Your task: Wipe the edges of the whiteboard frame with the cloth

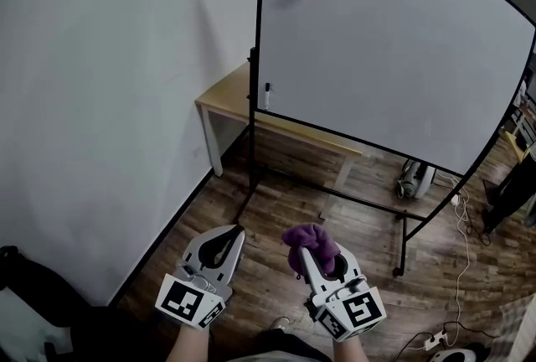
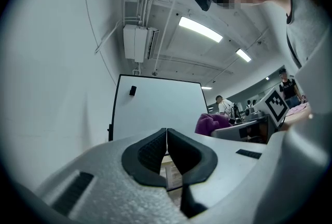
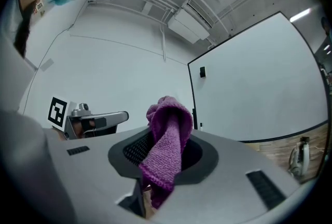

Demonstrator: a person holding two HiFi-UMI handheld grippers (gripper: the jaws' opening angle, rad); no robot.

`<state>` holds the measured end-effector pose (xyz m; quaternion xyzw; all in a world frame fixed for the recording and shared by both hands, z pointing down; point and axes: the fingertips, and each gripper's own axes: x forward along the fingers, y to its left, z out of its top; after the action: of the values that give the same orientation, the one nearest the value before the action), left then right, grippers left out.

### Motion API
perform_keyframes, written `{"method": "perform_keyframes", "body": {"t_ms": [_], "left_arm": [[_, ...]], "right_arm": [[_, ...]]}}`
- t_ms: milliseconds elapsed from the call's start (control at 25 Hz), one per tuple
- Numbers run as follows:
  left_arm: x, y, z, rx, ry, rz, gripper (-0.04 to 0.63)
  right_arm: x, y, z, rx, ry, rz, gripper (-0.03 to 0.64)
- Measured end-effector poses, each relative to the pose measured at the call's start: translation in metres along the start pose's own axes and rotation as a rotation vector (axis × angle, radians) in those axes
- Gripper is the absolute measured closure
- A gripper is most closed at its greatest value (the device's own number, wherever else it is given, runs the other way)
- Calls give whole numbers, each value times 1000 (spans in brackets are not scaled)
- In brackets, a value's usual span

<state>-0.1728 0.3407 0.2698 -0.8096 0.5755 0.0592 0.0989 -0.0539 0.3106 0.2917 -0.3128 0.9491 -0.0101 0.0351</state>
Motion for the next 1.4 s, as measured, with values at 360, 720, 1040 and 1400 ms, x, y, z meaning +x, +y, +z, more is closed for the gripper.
{"method": "perform_keyframes", "body": {"t_ms": [360,720,1040,1400], "left_arm": [[61,9,-8,25,5,23,575],[105,4,-16,50,8,23,575],[133,-7,-18,58,17,-18,575],[147,5,-20,34,-2,-53,575]], "right_arm": [[32,-54,-1,-19,11,29,531],[37,-100,-4,-11,-9,19,531],[33,-116,-8,-33,16,15,531],[45,-120,-4,-11,8,-15,531]]}}
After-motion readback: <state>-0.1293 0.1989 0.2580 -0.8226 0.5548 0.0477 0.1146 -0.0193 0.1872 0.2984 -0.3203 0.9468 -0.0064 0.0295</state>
